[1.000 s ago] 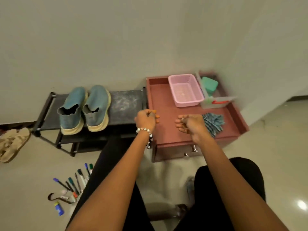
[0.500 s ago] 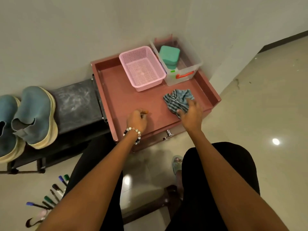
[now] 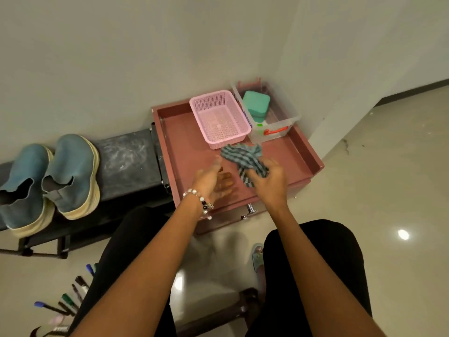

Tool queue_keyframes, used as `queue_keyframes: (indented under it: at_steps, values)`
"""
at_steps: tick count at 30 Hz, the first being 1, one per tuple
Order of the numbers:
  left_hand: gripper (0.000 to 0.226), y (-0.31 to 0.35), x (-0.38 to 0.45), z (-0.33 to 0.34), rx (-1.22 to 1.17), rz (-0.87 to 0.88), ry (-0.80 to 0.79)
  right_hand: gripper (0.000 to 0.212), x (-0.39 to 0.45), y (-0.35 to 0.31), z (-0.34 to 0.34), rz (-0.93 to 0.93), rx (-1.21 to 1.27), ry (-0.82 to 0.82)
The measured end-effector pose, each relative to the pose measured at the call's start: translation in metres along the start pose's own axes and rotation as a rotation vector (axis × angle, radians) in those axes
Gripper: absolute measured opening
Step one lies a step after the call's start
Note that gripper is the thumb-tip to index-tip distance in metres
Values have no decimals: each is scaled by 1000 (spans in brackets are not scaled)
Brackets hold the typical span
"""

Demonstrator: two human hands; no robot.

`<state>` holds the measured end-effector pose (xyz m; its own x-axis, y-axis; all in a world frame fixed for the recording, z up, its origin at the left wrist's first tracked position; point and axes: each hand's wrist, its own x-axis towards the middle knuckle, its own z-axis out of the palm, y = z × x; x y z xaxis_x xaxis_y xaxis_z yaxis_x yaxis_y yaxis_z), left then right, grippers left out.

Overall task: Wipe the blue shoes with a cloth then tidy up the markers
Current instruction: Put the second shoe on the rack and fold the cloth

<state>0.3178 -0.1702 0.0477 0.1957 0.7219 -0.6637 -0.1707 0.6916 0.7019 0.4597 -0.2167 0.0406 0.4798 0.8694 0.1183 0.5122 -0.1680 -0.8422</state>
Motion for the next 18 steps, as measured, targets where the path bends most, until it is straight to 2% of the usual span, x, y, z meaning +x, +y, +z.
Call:
queue_keyframes:
  at_steps: [2, 4, 6, 7, 9, 10, 11, 13, 14, 16, 18]
  values:
    - [57, 14, -21, -1, -259, -50, -153, 31, -20, -22, -7, -159, 112, -162]
    - [57, 26, -43, -5, -408, -23, -207, 43, -38, -35, -12, -266, 88, -326]
    - [43, 35, -62, -12, -334, 119, -104, 46, -52, -47, -20, -244, 49, -422]
    - [38, 38, -69, -18, -265, 185, -39, 41, -57, -56, -26, -186, 90, -402]
    - [31, 44, -89, -30, -155, 285, -22, 31, -65, -81, -40, -75, 267, -241]
    - [29, 47, -101, -34, -116, 329, -59, 35, -65, -92, -44, -39, 343, -165]
    - [27, 49, -114, -37, -81, 364, -107, 46, -65, -104, -48, -24, 386, -160]
    - [28, 54, -136, -40, -15, 412, -198, 68, -62, -124, -54, -54, 355, -337]
    - [30, 56, -143, -42, 12, 430, -226, 69, -60, -132, -55, -90, 308, -449]
    - [31, 60, -156, -45, 81, 496, -180, 46, -58, -146, -59, -136, 215, -553]
    - [31, 67, -161, -51, 252, 615, -2, 28, -53, -151, -61, -157, 119, -451]
